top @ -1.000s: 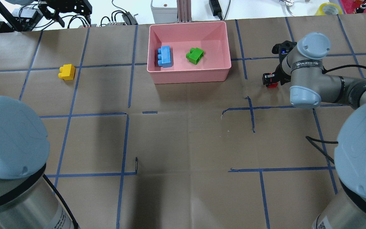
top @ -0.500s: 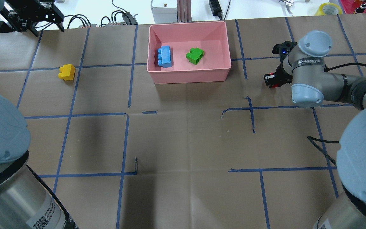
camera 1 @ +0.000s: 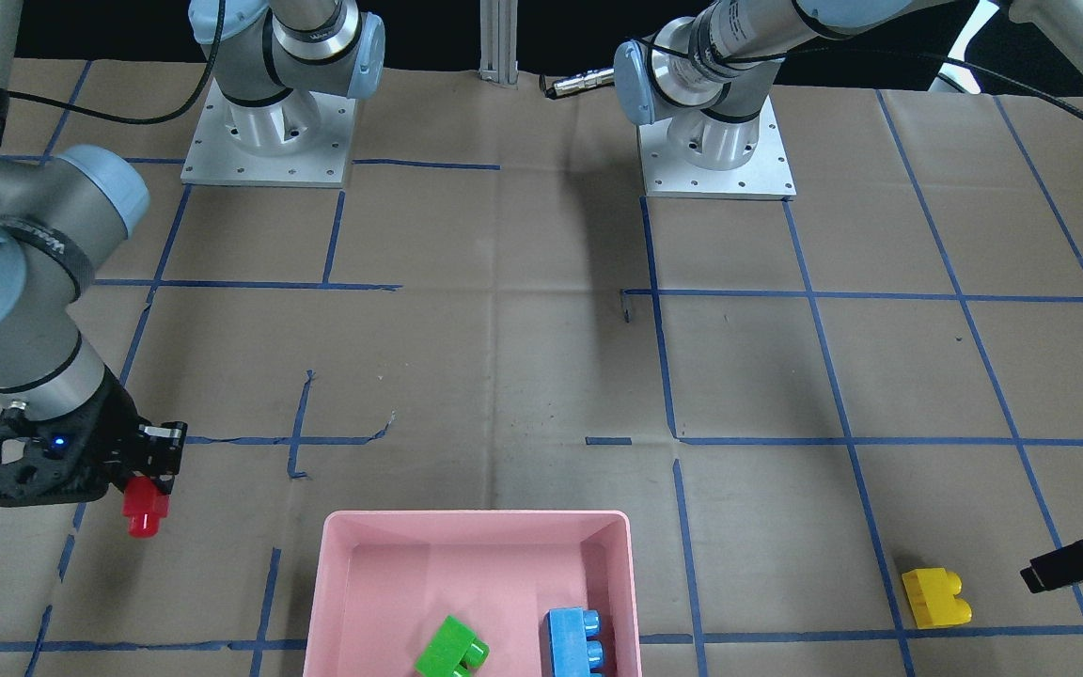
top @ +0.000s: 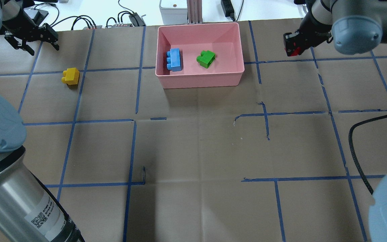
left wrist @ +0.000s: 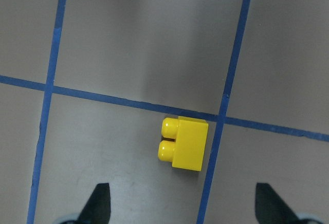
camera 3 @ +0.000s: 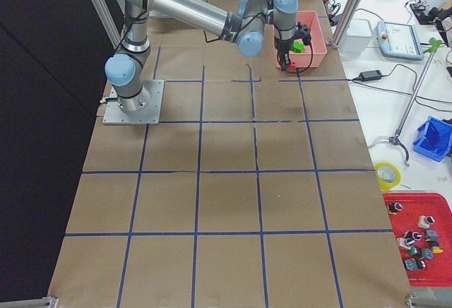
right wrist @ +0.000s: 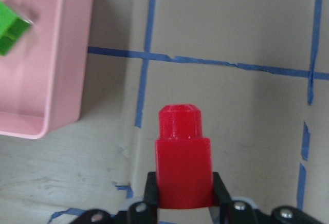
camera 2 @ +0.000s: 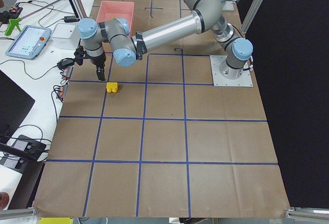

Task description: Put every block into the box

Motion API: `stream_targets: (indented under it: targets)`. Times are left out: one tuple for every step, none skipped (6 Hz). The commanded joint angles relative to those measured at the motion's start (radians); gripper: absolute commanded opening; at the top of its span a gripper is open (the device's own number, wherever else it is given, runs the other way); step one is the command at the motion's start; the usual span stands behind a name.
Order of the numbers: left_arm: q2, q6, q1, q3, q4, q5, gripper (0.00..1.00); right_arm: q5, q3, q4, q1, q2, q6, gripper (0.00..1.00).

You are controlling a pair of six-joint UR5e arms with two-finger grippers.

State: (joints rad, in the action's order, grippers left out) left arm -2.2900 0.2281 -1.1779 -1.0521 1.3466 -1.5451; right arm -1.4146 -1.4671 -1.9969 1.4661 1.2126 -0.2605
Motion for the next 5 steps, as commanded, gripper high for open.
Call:
stream_targets:
  targets:
    - [-0.017,0.099,0.0,-0.121,-0.134,-0.001,0.99,0.13,0.172,0.012,0.141,-0.136,0.073,0.07]
    - [-0.014,0.135,0.003,-0.214,-0.261,-0.001,0.99,0.166,0.271,-0.043,0.193,-0.241,0.111,0.07]
    - [-0.014,0.135,0.001,-0.292,-0.353,0.0,0.99,0.167,0.333,-0.095,0.241,-0.315,0.195,0.07]
    - [-0.016,0.137,0.001,-0.331,-0.409,0.002,0.99,0.167,0.343,-0.149,0.255,-0.34,0.248,0.08]
    - [-0.017,0.137,0.003,-0.33,-0.412,0.002,0.99,0.166,0.332,-0.149,0.255,-0.332,0.251,0.37]
